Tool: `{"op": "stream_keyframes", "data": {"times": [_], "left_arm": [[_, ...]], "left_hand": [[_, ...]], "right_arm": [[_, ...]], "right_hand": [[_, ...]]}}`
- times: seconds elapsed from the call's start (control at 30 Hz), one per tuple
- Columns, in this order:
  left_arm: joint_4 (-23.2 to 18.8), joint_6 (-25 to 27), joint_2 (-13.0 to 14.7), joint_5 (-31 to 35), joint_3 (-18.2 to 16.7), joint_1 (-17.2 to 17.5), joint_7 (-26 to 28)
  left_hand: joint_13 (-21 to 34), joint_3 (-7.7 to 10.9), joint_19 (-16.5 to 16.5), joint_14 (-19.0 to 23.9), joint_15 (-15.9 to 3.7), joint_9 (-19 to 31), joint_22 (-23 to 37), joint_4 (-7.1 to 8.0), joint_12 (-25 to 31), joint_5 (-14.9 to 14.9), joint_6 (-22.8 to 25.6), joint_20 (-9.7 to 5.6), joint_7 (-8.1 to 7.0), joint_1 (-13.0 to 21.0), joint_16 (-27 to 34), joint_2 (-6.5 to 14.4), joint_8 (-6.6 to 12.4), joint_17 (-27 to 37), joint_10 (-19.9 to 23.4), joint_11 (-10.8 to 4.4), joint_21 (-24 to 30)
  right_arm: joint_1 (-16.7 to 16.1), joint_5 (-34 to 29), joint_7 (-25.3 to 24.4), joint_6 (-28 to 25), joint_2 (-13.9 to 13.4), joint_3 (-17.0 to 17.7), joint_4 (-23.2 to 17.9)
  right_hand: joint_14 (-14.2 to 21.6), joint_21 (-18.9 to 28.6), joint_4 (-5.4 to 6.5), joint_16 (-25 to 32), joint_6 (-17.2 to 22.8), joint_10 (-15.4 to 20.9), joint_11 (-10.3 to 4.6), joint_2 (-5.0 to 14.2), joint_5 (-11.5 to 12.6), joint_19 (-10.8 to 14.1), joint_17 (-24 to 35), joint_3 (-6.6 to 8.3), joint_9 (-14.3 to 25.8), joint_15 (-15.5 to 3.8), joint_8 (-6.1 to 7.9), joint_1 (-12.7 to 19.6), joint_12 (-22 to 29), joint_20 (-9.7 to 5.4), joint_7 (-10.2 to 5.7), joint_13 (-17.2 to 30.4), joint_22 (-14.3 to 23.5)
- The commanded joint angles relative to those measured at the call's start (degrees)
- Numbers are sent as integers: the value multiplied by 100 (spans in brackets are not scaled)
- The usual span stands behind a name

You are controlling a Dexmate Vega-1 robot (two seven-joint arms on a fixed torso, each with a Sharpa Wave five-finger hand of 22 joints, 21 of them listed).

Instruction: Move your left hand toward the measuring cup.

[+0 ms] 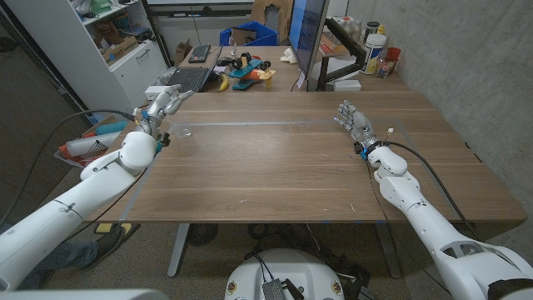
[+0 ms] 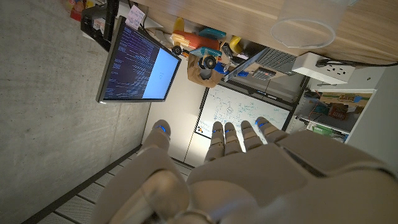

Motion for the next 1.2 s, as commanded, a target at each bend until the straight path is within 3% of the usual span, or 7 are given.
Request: {"op": "stream_keyframes", "data": {"times": [0.03,0.67,1.2], "left_arm": [[-89,464,86,91,22,5,58],[-149,861,248,113,40,-49,20],[25,1197,340,300,394,-494,-191]], "left_hand": [[22,24,33,34,11,15,11,-34,58,17,44,25,6,86,36,-6,18,12,29,36,32],[24,30,57,69,3,17,12,-44,68,12,109,68,-12,140,37,-6,29,12,74,23,38],[25,27,52,78,1,19,14,-46,66,9,135,57,-26,171,32,-14,26,13,82,19,35]], "right_arm": [[38,-33,21,2,-2,-10,-7],[42,-84,-41,-87,-49,-30,-121],[66,-61,-37,-38,9,-18,39]], "right_hand": [[39,35,-15,35,6,74,6,3,36,67,24,-2,22,2,26,38,18,12,-21,12,31],[38,35,-17,33,15,91,16,6,37,68,23,-1,22,-1,29,41,23,11,-24,12,31],[44,35,-17,34,13,84,12,8,37,69,22,-2,22,3,28,40,20,16,-26,12,31]]}}
